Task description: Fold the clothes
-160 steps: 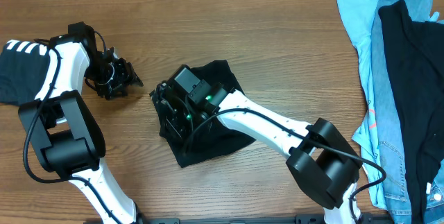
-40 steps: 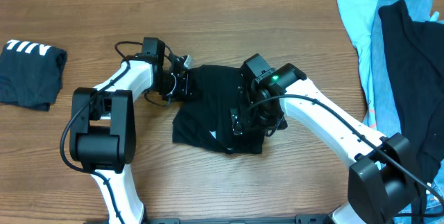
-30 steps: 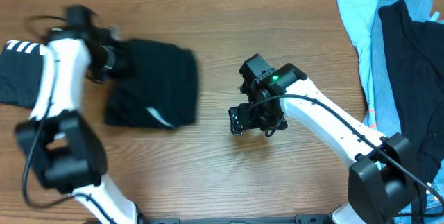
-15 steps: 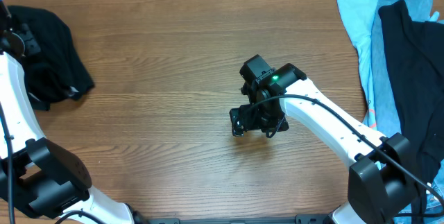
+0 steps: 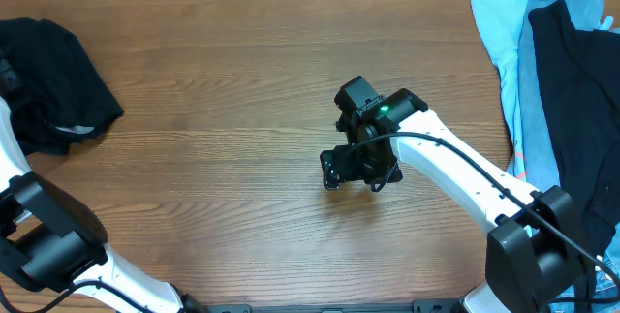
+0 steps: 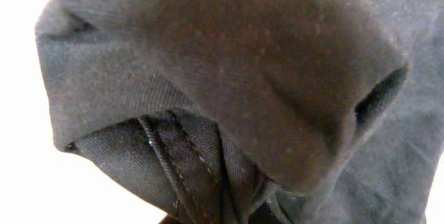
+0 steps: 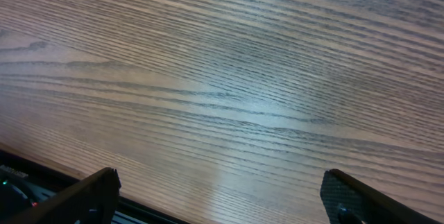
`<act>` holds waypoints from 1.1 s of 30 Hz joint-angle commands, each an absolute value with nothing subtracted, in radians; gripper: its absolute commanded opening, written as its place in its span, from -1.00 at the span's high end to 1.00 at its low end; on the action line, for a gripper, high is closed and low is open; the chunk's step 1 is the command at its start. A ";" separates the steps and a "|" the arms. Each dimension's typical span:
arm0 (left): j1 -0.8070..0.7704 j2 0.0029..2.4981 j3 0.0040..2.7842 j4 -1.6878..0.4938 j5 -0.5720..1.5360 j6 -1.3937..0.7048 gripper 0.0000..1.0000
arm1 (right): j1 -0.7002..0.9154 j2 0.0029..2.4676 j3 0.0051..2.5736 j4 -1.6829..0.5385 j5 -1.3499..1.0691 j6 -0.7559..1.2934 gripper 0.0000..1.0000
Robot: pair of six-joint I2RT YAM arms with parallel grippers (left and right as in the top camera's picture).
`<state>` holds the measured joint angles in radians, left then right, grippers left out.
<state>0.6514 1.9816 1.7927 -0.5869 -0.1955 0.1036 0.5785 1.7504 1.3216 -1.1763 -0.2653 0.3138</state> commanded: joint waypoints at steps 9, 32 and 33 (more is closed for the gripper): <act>0.748 2.000 1.820 -0.600 -0.171 -0.013 -1.00 | 0.581 1.750 1.321 -1.171 -0.270 0.319 -0.95; -0.173 1.998 1.820 -1.169 0.177 -0.030 -0.44 | 0.210 1.750 1.400 -0.817 -0.119 0.254 -1.00; -0.213 1.998 1.820 -1.151 0.119 -0.031 -1.00 | 0.188 1.750 1.400 -0.810 -0.105 0.254 -1.00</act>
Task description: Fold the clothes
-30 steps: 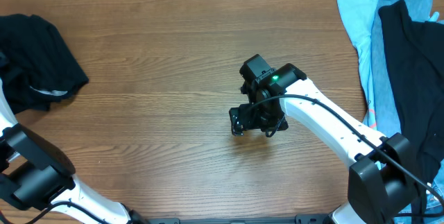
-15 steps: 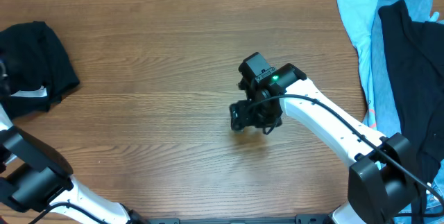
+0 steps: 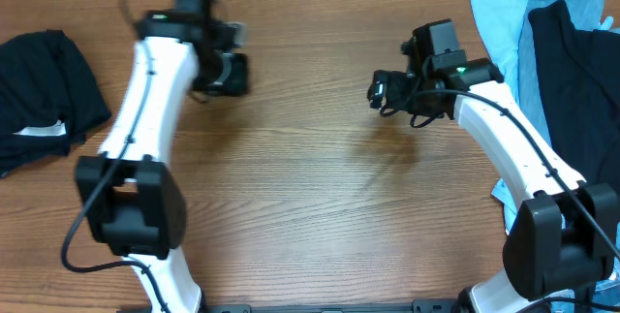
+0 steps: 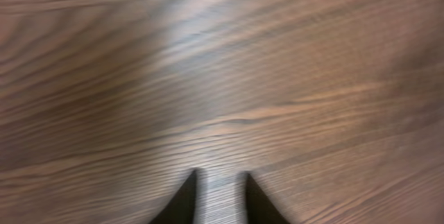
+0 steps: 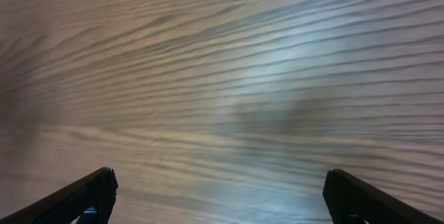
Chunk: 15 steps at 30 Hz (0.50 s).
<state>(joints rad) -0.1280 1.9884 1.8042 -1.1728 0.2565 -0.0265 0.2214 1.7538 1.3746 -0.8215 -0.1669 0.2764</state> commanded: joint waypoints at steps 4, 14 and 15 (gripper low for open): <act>-0.232 1.998 1.820 -1.234 0.130 -0.083 -1.00 | 0.147 1.745 1.400 -0.916 -0.102 0.209 -1.00; -0.261 1.683 1.780 -1.377 0.105 -0.038 -1.00 | 0.140 1.227 1.253 -1.002 -0.079 0.146 -1.00; -0.268 1.574 1.738 -1.343 0.070 -0.039 -1.00 | 0.140 1.128 1.196 -0.986 -0.080 0.124 -1.00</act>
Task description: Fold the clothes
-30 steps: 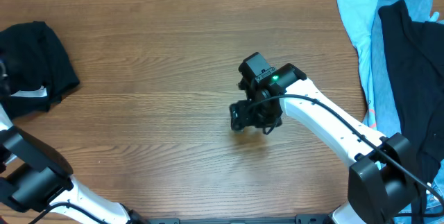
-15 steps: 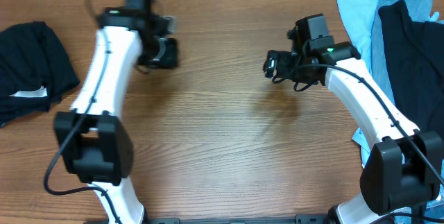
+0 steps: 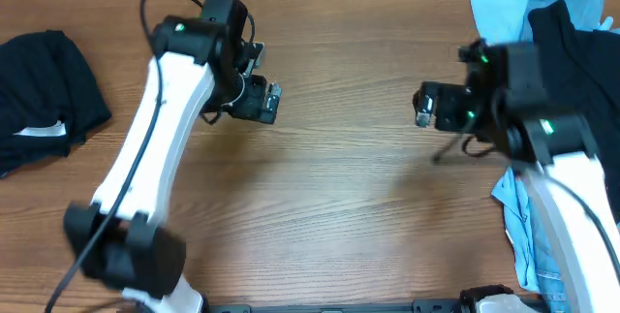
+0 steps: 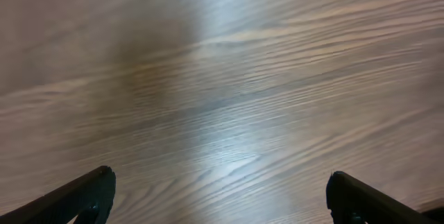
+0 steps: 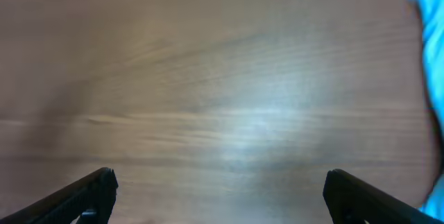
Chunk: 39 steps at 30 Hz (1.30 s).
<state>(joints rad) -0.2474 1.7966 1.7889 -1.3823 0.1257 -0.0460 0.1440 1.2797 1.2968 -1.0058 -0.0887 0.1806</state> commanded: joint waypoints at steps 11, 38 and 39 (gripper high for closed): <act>-0.269 0.765 1.050 -0.976 -0.085 -0.030 -1.00 | 0.140 0.646 0.936 -1.009 -0.079 0.130 -1.00; -0.269 0.800 1.050 -1.097 -0.085 -0.030 -1.00 | 0.139 0.003 0.233 -0.299 -0.085 0.125 -1.00; -0.269 0.800 1.050 -1.097 -0.085 -0.030 -1.00 | 0.139 0.003 0.158 -0.161 -0.078 0.125 -1.00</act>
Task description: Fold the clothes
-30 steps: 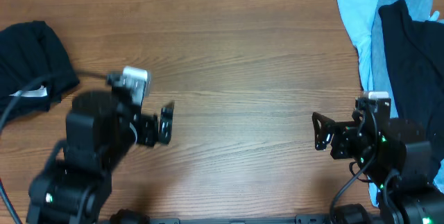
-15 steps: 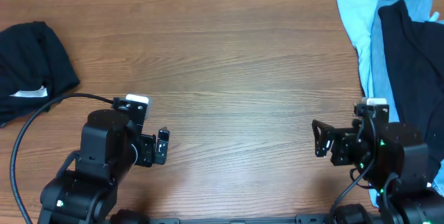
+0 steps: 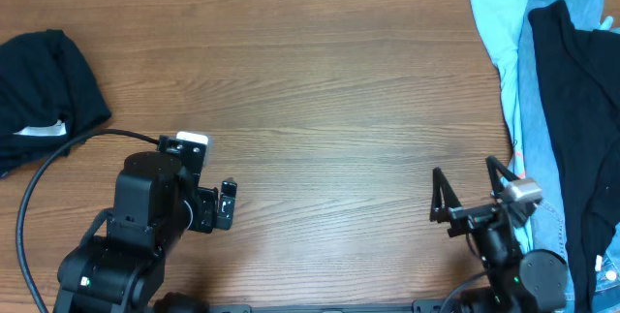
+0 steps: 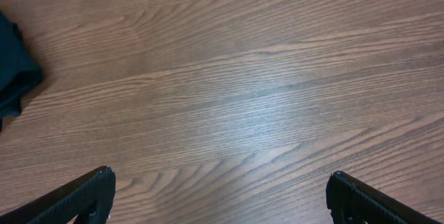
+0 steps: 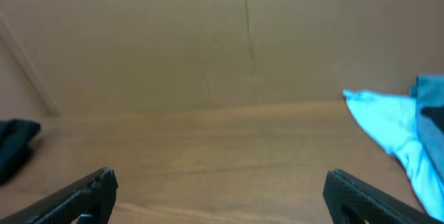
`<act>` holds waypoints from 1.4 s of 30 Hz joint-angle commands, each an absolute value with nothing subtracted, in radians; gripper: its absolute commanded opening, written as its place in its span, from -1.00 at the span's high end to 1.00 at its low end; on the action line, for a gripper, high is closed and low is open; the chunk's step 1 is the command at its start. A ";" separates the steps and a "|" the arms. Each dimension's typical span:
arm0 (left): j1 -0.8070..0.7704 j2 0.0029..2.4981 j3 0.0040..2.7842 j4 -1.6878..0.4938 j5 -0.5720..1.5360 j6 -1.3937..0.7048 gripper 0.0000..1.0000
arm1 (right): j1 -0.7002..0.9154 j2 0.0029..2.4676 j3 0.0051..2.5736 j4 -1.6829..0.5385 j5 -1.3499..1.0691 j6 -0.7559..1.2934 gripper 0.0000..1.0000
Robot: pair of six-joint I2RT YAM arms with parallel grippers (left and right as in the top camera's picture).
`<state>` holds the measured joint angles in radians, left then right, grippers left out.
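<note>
A folded black garment lies at the table's far left; its edge shows in the left wrist view and, far off, in the right wrist view. A pile of unfolded clothes sits at the right edge: a light blue piece and a black piece over it. My left gripper hangs open over bare wood near the front left. My right gripper is open near the front right, beside the pile, and holds nothing.
The wooden table stretches between the black garment and the pile. A brown cardboard wall stands behind the table's far edge. A black cable loops from the left arm at the front left.
Both arms have drawn back from the table's far half to its front edge. The right wrist camera faced down at the wood and now looks level across the table. Both grippers stay open.
At first my left gripper was at the far left with black cloth filling its view, my right open over the middle. Then the black garment lay alone, with my left gripper shut over bare wood. It then stood open, and now both arms sit at the front edge.
</note>
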<state>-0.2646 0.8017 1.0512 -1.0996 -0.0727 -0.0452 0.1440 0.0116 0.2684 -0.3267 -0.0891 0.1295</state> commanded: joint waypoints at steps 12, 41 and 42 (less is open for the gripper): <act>-0.269 0.803 1.050 -1.097 -0.085 -0.030 -1.00 | 0.139 0.003 0.008 -0.080 0.051 0.123 -1.00; -0.226 0.336 0.319 -0.336 0.091 -0.030 -1.00 | 0.139 0.003 0.008 -0.080 0.051 0.123 -1.00; -0.216 0.299 0.267 -0.266 0.096 -0.030 -1.00 | 0.139 0.003 0.008 -0.080 0.051 0.123 -1.00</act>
